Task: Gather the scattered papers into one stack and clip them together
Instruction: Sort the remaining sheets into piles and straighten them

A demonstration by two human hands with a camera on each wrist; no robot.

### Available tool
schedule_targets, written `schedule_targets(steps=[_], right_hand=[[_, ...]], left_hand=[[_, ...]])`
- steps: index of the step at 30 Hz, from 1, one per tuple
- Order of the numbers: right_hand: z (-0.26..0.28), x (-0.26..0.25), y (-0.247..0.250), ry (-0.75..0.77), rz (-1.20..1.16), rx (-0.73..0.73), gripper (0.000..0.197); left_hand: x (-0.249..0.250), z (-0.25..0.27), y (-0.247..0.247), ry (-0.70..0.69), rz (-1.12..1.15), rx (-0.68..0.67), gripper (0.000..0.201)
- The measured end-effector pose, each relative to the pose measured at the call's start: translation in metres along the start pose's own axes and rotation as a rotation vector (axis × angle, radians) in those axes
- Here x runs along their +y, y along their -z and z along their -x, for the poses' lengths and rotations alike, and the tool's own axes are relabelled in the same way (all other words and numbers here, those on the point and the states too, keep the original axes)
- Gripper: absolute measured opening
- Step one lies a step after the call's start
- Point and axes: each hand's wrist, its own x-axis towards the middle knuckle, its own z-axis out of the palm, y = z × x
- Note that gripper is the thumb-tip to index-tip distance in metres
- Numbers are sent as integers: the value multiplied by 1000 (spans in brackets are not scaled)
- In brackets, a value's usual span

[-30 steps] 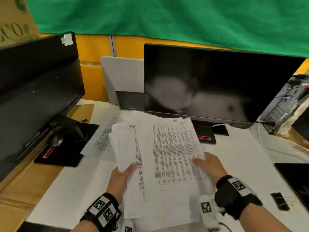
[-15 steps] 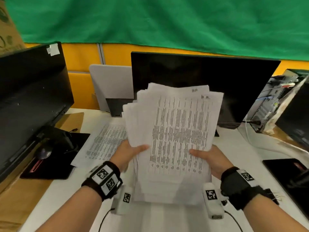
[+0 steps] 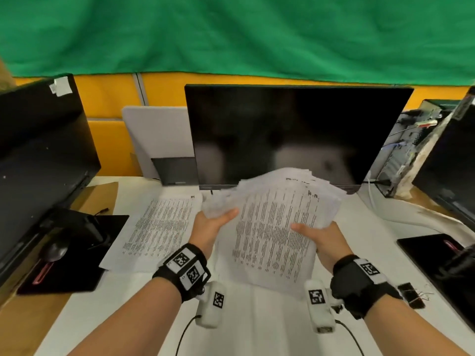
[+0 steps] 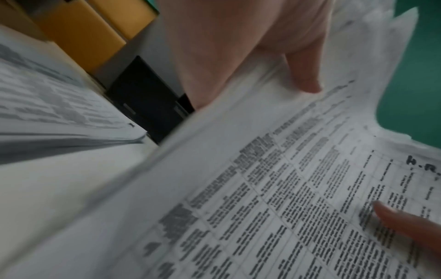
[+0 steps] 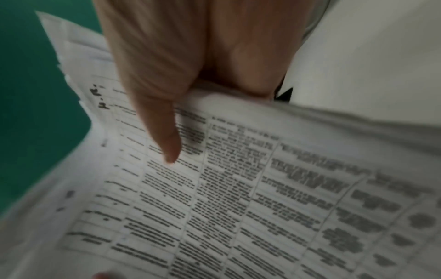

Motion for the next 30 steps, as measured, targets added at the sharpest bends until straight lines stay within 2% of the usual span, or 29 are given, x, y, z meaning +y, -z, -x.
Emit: schedule_targets(steps=[2, 3, 6, 9, 10, 13, 16, 21, 26, 30], right_hand=[[-3, -12, -5, 87, -6, 54, 46], [-4, -21, -7, 137, 9, 62, 42], [-6, -43, -4, 264, 104, 9, 45], [-5, -43, 2, 273, 165, -49, 45], [-5, -38, 3, 242, 163, -55, 45], [-7, -22, 4, 110, 139, -47, 46], [-10, -17, -4, 81, 113, -27, 55], [-15, -40, -12, 206, 121, 49, 36], [-10, -43, -10, 285, 231, 71, 23], [-6, -49, -23, 418, 183, 143, 27]], left_hand=[[12, -2, -4, -71, 67, 47, 28], [18, -4, -4, -111, 89, 55, 33], [30, -10, 3, -238, 87, 21, 55], [24, -12, 14, -227, 38, 7, 73], [18, -12, 16, -193, 7, 13, 72], [6, -10, 12, -138, -40, 17, 48], [7, -11, 2, -144, -71, 32, 44], [27, -14, -8, -212, -41, 36, 28], [18, -15, -1, -219, -76, 49, 51], [12, -18, -3, -189, -69, 61, 45]])
